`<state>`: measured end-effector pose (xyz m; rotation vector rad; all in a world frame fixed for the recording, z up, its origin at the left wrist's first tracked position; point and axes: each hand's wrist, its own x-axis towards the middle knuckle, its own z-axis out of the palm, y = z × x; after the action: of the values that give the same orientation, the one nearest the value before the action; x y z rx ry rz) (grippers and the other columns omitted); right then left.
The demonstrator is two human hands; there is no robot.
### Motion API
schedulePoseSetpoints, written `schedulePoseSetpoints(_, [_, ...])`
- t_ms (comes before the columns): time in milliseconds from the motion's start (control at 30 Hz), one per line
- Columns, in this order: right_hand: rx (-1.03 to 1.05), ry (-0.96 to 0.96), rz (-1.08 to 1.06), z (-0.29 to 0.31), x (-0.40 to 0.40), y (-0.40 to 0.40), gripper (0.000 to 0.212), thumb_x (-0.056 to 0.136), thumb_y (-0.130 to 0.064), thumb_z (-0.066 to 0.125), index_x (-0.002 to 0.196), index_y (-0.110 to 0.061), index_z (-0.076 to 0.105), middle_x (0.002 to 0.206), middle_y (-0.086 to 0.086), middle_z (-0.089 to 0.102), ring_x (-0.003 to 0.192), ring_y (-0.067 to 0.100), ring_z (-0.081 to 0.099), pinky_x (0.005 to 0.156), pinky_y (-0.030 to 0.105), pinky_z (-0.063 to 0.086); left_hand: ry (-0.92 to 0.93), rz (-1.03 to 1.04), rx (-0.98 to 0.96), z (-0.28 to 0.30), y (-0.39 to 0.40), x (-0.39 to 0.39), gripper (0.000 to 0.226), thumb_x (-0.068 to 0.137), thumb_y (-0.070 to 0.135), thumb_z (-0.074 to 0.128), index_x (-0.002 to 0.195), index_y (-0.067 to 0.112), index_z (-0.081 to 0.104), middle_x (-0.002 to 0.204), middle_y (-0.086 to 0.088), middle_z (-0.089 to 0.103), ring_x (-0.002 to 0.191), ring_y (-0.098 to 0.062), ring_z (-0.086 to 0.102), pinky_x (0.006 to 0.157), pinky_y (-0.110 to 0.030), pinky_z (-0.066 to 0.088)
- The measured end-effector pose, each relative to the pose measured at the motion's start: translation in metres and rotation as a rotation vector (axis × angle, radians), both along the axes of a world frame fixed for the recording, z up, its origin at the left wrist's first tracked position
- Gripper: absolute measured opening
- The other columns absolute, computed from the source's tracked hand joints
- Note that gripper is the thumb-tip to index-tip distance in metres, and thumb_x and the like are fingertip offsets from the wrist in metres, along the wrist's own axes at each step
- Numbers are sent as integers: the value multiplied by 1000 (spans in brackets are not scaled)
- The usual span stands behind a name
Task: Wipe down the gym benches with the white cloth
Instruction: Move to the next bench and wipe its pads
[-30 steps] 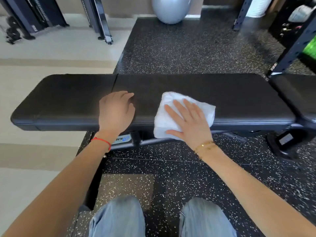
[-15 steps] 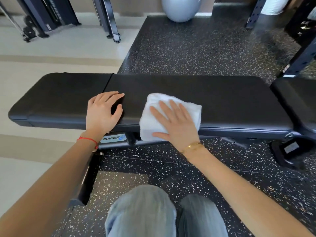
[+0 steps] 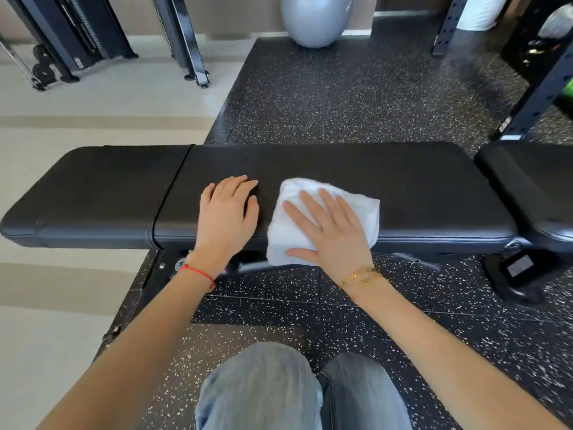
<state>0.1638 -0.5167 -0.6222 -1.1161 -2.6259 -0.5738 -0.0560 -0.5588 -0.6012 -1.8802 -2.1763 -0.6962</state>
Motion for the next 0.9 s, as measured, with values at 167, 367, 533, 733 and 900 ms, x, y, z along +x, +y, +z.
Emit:
schedulePoseSetpoints(167, [-16,22,-72,-4,78,7,78,89,-72,29,155,-31,19,157,4,35,144,35,31,116,50,26,-10,-12,-10,1,18,33,49,94,36,31,130,20,60,137,-1,58,130,-22,49,114,-49,28])
schedulePoseSetpoints(367, [-81,113,-152,4,135,20,81,89,-76,23,150,-25,36,152,7,42,141,36,34,114,52,27,16,-91,-17,3,33,74,50,94,38,30,130,20,60,136,0,58,128,-21,50,114,-48,29])
schedulePoseSetpoints(533, [-65,61,-73,1,90,16,79,86,-76,33,151,-31,33,155,3,38,142,37,34,115,51,27,4,-104,-19,1,40,100,55,93,39,26,130,18,60,136,-1,58,129,-23,50,114,-50,29])
schedulePoseSetpoints(733, [-48,185,-178,-1,171,20,75,89,-72,32,149,-28,37,154,3,40,144,32,32,116,51,27,10,-135,-27,5,41,129,56,93,41,26,132,19,59,138,-2,58,131,-23,49,115,-51,29])
schedulePoseSetpoints(900, [-76,292,-159,3,187,25,71,89,-69,38,145,-25,45,149,5,46,140,34,36,113,54,28,72,-138,-68,2,42,146,56,93,42,25,135,21,55,140,-3,54,133,-25,45,113,-52,31])
